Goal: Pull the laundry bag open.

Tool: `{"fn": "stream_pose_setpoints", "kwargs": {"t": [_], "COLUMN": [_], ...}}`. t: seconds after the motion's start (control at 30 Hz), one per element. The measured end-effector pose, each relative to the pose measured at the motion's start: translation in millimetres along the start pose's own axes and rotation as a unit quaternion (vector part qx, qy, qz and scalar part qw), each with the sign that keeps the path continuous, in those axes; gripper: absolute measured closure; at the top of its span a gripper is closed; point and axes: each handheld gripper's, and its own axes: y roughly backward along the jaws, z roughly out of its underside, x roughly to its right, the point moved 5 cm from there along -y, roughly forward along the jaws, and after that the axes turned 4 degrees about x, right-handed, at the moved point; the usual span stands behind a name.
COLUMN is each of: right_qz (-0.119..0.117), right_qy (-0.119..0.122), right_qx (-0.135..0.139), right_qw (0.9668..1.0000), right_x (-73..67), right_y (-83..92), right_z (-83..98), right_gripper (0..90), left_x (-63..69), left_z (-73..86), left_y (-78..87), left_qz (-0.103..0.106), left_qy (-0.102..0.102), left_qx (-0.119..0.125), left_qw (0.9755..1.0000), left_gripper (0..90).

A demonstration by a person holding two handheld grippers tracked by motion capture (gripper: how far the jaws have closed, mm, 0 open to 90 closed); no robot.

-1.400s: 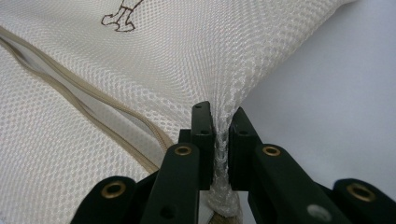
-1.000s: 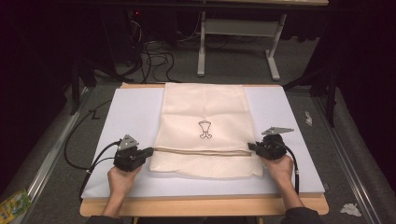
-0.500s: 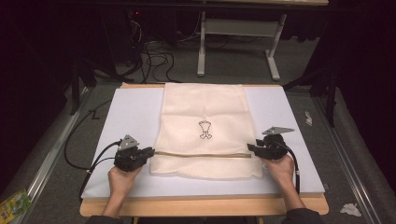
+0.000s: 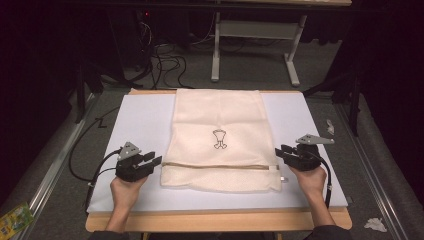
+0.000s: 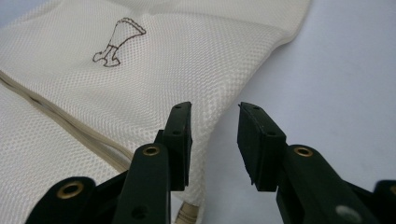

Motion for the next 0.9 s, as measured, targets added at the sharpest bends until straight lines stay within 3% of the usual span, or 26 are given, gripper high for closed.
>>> {"fn": "stream_pose_setpoints", "kwargs": {"t": [0.4, 0.9], "right_qz": [0.021, 0.04], "right_qy": [-0.029, -0.057], "right_qx": [0.039, 0.058], "right_qw": [0.9986, 0.9959], "right_x": [21.2, 44.7], "right_y": [22.0, 35.9], "right_z": [3.4, 10.8], "right_gripper": [66.0, 65.7], "left_x": [-11.9, -28.6], "left_z": [-5.8, -4.5], "left_y": [10.0, 12.9], "left_qz": [-0.02, -0.04], "left_qy": [0.012, 0.023], "left_qx": [0.023, 0.033], "left_qw": [0.9995, 0.9984], "left_gripper": [59.7, 56.3]}}
